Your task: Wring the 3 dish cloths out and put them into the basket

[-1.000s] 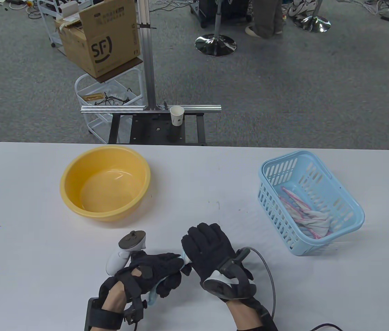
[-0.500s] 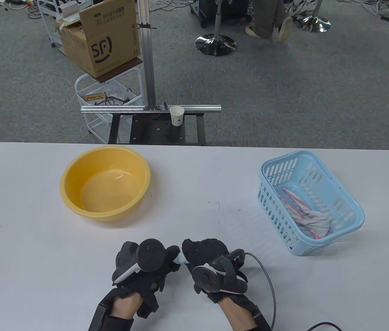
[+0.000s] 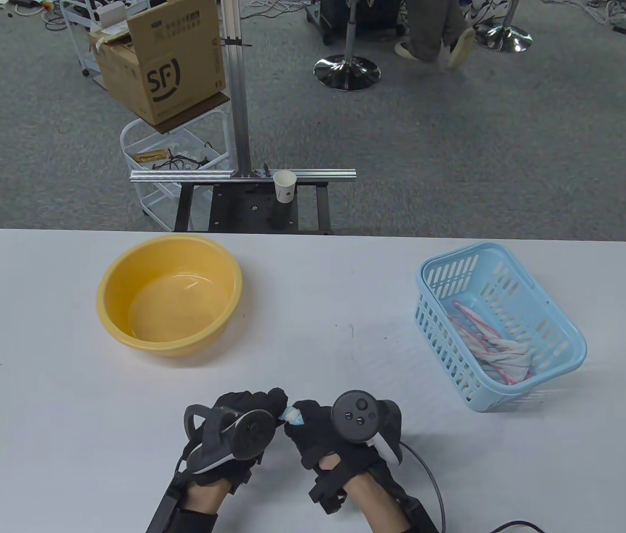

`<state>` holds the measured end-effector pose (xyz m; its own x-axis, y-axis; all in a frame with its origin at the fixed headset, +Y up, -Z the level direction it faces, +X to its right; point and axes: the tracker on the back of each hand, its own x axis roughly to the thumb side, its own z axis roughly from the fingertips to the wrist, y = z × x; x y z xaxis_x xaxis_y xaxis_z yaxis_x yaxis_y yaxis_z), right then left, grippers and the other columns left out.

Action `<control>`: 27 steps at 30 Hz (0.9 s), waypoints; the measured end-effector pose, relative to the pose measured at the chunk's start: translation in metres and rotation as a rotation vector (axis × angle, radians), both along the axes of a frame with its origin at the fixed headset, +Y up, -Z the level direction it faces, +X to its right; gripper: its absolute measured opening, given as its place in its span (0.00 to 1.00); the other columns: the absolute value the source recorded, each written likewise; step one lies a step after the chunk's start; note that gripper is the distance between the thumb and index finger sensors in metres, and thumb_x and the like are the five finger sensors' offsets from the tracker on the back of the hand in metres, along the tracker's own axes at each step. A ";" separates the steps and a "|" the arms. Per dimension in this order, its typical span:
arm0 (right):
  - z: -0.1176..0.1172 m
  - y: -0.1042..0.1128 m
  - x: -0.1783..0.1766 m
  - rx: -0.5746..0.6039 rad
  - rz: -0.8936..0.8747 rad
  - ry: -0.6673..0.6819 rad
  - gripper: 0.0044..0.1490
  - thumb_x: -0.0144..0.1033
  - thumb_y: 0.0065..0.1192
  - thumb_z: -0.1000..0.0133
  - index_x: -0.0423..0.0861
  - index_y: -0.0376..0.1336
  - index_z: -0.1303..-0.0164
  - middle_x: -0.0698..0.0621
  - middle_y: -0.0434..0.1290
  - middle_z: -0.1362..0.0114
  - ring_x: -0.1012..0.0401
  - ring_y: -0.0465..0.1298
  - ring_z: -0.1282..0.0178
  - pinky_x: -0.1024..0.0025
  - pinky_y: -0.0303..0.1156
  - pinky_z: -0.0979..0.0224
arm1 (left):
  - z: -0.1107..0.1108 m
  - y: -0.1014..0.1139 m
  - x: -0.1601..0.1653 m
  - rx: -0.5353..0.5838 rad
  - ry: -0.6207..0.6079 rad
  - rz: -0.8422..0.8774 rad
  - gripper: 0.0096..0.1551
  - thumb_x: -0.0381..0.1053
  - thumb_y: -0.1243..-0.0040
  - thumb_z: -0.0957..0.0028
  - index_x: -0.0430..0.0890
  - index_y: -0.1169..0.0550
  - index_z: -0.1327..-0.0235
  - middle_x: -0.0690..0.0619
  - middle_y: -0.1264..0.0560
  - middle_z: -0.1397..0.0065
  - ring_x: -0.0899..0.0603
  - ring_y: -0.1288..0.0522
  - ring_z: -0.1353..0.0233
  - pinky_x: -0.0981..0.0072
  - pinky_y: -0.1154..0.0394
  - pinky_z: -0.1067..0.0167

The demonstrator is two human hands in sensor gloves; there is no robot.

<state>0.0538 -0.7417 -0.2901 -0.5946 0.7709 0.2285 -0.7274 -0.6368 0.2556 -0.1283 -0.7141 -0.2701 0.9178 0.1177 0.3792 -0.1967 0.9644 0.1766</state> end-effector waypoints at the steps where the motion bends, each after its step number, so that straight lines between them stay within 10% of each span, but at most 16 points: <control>1: -0.001 -0.003 0.001 -0.043 -0.034 0.007 0.32 0.44 0.77 0.49 0.31 0.72 0.48 0.47 0.88 0.63 0.50 0.89 0.66 0.48 0.82 0.56 | 0.001 0.000 0.001 0.006 -0.002 -0.005 0.28 0.53 0.26 0.63 0.47 0.13 0.47 0.54 0.10 0.57 0.49 0.15 0.74 0.52 0.18 0.63; 14: -0.012 -0.027 0.012 -0.411 -0.347 0.106 0.32 0.44 0.77 0.49 0.31 0.73 0.50 0.47 0.88 0.65 0.51 0.90 0.68 0.48 0.82 0.58 | 0.007 0.007 0.007 0.096 -0.048 -0.034 0.28 0.53 0.25 0.64 0.48 0.12 0.48 0.54 0.10 0.58 0.50 0.15 0.75 0.53 0.17 0.64; 27: -0.014 -0.026 0.022 -0.364 -0.376 0.125 0.39 0.53 0.74 0.44 0.40 0.64 0.33 0.43 0.81 0.43 0.45 0.82 0.44 0.42 0.74 0.38 | 0.003 0.008 -0.014 0.055 0.023 0.033 0.34 0.61 0.29 0.55 0.52 0.23 0.35 0.57 0.17 0.43 0.45 0.14 0.52 0.48 0.21 0.44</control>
<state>0.0762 -0.7680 -0.3042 -0.2476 0.9680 -0.0416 -0.8379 -0.1924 0.5108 -0.1420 -0.7066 -0.2667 0.9225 0.1273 0.3645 -0.2231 0.9462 0.2342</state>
